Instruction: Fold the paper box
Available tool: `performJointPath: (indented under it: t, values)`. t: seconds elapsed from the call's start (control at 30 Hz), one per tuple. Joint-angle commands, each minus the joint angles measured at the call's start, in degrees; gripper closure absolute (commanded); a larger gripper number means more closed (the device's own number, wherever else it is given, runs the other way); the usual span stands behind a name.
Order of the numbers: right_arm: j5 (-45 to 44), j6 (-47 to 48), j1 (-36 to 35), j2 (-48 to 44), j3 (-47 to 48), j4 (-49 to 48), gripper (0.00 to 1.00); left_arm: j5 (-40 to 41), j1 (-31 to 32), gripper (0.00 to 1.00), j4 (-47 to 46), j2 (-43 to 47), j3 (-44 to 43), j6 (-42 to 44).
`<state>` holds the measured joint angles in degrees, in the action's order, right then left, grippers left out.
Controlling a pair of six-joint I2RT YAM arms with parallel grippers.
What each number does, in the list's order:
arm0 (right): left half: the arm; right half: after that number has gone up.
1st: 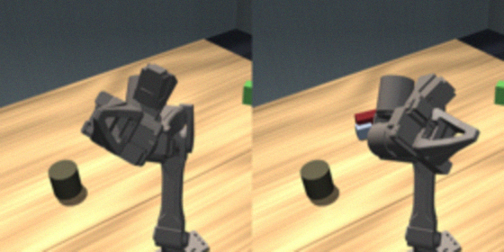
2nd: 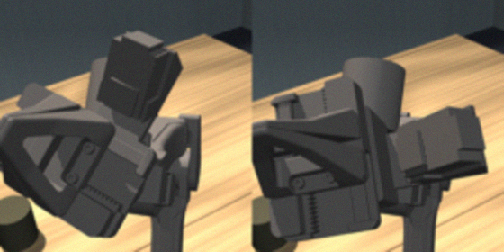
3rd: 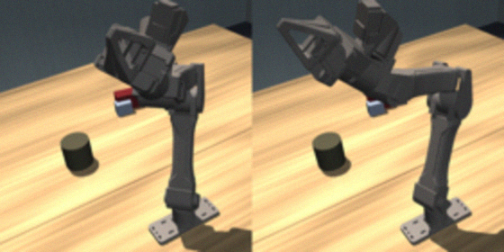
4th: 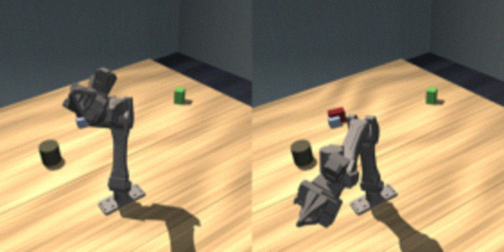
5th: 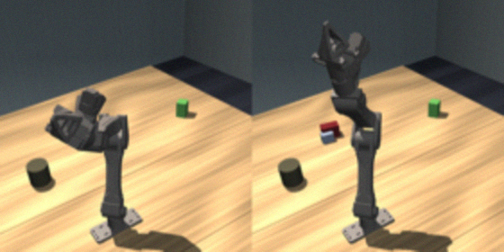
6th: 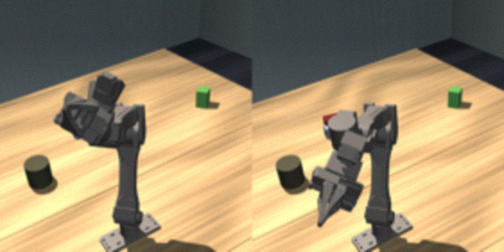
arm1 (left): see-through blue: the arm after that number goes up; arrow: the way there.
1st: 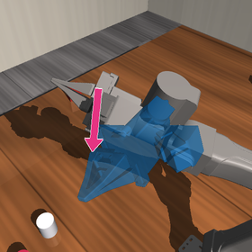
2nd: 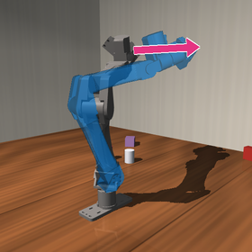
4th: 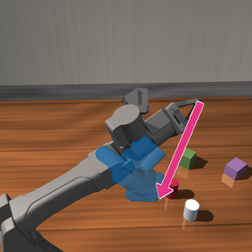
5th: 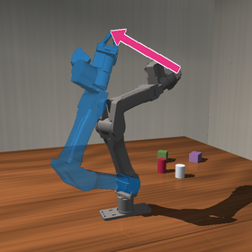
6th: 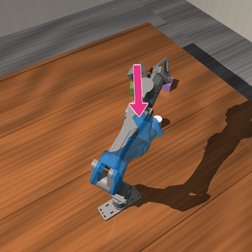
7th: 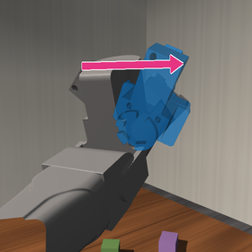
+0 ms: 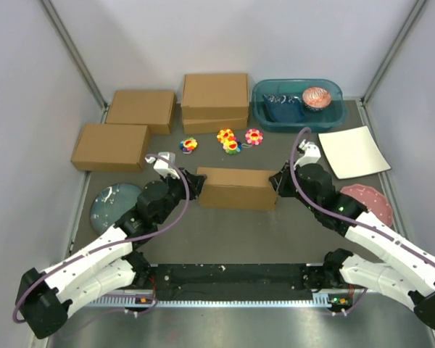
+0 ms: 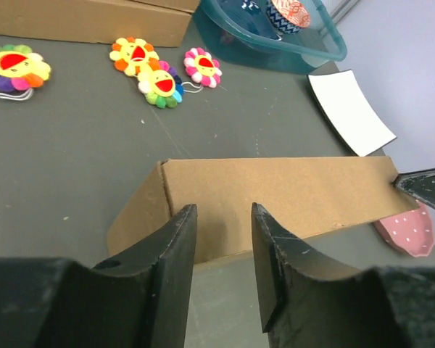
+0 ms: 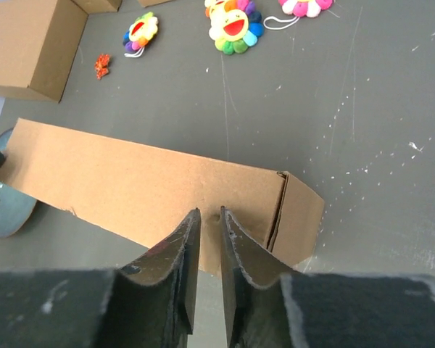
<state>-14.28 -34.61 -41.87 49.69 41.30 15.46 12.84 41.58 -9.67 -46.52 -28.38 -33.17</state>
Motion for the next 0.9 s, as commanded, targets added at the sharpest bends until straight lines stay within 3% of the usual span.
performJointPath:
  t: [0.0, 0.03, 0.17, 0.33, 0.53, 0.7, 0.73, 0.87]
  values:
    - [-1.8, 1.04, -0.23, -1.87, 4.75, 4.04, 0.77, 5.42, -0.19, 0.55, 3.51, 2.84, -4.38, 3.54]
    - [-2.58, 1.21, -0.23, -2.58, 5.28, 4.57, 0.69, 6.48, -0.1, 0.52, 4.39, 3.19, -5.45, 3.81]
    - [-7.23, 2.0, -0.23, -4.16, 6.16, 6.77, 0.58, 9.65, -0.19, 0.45, 6.33, 3.63, -7.83, 4.43]
    - [-8.66, 1.83, -0.23, -2.94, 3.62, 7.92, 0.57, 11.86, -0.27, 0.41, 7.04, 0.83, -5.64, 3.46]
    - [-3.22, 0.51, -0.23, -1.26, 0.01, 6.86, 0.6, -0.61, -0.19, 0.42, 4.48, -2.78, -2.91, 3.37]
    - [0.39, -0.37, -0.23, -4.94, -4.64, 6.6, 0.73, -8.17, -0.1, 0.65, 8.09, -1.74, -0.11, 2.59]
    - [2.05, -0.63, -0.23, -6.17, -5.61, 6.34, 0.74, -9.05, -0.01, 0.73, 7.57, 0.53, 1.12, 1.62]
    - [6.8, -2.12, -0.76, -12.94, -11.85, 5.45, 0.75, -10.03, 2.53, 0.83, 5.98, 9.24, 9.11, 0.91]
